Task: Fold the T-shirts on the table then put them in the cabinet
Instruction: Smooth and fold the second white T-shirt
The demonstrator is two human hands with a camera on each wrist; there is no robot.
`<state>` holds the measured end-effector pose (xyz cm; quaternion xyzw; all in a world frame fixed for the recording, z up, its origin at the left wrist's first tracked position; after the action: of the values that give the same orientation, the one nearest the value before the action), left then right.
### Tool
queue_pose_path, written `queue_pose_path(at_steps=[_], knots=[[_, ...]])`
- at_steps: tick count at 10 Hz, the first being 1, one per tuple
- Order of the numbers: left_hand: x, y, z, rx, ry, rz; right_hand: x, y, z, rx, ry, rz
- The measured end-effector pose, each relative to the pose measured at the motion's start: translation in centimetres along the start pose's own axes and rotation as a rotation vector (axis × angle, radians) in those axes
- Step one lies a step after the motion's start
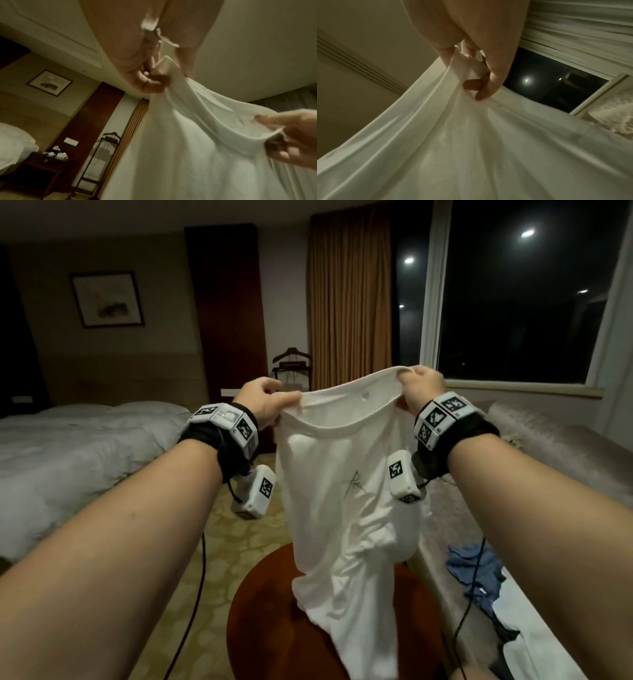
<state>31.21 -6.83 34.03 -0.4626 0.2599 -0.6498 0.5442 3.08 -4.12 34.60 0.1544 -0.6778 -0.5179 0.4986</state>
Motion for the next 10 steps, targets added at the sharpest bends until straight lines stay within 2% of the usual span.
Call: queue_pose_path(at_steps=[1,2,3,4,5,6,7,8,9,10], knots=[[-1.7,-0.4,-1.7,0.261,0.241,0.008,-0.3,0.7,-0.9,-0.149,0.088,0.028],[-2.0,0.4,-2.9,0.460,0.286,0.037,-0.8,0.0,-1.7,-0.230,0.160,0.044],[-0.9,1.3,-2.3,0.433,0.129,0.065,-1.3,-0.6,-1.2,-0.329,0.192,0.050],[0.8,2.7,-0.1,0.334,-0.120,0.148,-2.1,-2.9,-0.5,-0.537,0.280,-0.010],[2.1,4.1,0.5,0.222,-0.185,0.218,-2.6,-5.5,-0.2,-0.669,0.359,-0.072],[3.2,5.4,-0.7,0.206,-0.145,0.243,-3.0,-6.9,-0.6,-0.605,0.400,-0.100],[3.7,6.5,-2.0,0.211,-0.091,0.245,-1.2,-10.5,-1.3,-0.228,0.350,-0.241],[4.4,7.1,-3.1,0.262,-0.052,0.236,0.6,-14.1,-1.8,-0.150,0.364,-0.337],[4.9,7.9,-4.3,0.262,0.002,0.266,-1.2,-12.9,-2.0,-0.235,0.391,-0.325],[5.1,9.6,-5.8,0.328,0.088,0.320,-1.1,-14.9,-1.3,-0.431,0.374,-0.276]])
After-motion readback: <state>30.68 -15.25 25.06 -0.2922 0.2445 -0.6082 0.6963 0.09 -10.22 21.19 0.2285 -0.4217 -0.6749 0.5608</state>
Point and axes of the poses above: each hand's wrist, its own x-axis towards the middle knuckle, its own z-axis out of the back of the hand, y = z × x, the point moved 6 cm from there along x, towards the middle knuckle, and after that the axes turned 7 degrees about z, right-handed, at the moved point
